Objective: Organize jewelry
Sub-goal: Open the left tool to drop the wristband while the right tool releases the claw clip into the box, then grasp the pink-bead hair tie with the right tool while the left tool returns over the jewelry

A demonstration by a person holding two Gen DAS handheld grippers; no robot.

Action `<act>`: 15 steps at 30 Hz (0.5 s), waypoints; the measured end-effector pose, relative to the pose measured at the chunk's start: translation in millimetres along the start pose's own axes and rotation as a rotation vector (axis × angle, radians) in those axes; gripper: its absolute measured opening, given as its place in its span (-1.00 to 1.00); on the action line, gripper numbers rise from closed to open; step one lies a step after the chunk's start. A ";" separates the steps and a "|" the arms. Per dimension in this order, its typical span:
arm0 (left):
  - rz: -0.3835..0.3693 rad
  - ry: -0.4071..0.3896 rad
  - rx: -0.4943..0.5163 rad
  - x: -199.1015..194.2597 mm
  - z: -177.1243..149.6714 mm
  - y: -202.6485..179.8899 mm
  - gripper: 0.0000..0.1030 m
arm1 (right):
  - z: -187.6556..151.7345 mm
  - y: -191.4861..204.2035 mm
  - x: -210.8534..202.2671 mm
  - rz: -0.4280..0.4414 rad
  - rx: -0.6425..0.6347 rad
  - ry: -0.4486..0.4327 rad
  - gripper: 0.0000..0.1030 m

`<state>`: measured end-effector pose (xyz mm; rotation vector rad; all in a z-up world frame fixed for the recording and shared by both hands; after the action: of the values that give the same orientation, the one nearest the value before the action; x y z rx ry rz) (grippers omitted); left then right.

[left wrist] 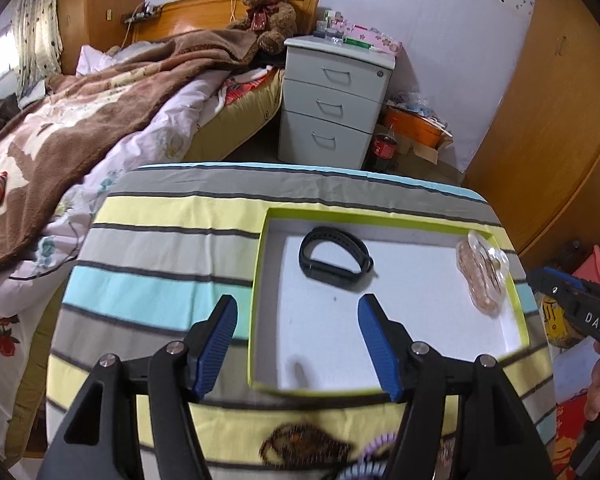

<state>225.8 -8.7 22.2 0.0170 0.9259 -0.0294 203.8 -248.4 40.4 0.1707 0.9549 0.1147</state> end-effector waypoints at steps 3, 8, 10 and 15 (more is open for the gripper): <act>-0.009 -0.017 -0.008 -15.1 -12.2 3.9 0.29 | -10.8 5.3 -14.0 0.015 0.004 -0.031 -0.40; -0.023 -0.042 -0.003 -36.7 -33.7 9.1 0.34 | -34.7 12.0 -31.6 0.041 0.012 -0.067 -0.40; -0.027 -0.047 -0.006 -43.4 -43.2 12.4 0.34 | -44.7 14.2 -34.8 0.052 0.015 -0.075 -0.40; -0.043 -0.065 -0.025 -56.2 -65.6 20.2 0.36 | -73.8 23.9 -37.2 0.087 0.009 -0.077 -0.40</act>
<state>140.3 14.3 27.7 -0.0272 0.8619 -0.0579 121.4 -224.4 33.1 0.2237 0.8711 0.1830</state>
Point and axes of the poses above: each gripper's, at about its wrist camera, not at the fingertips, and x roughly the way its jaws point, y to its left, z to its top, the point moved 3 cm from there along x, roughly the way its jaws point, and after that the axes turned 9 degrees about z, right-handed, at the moved point
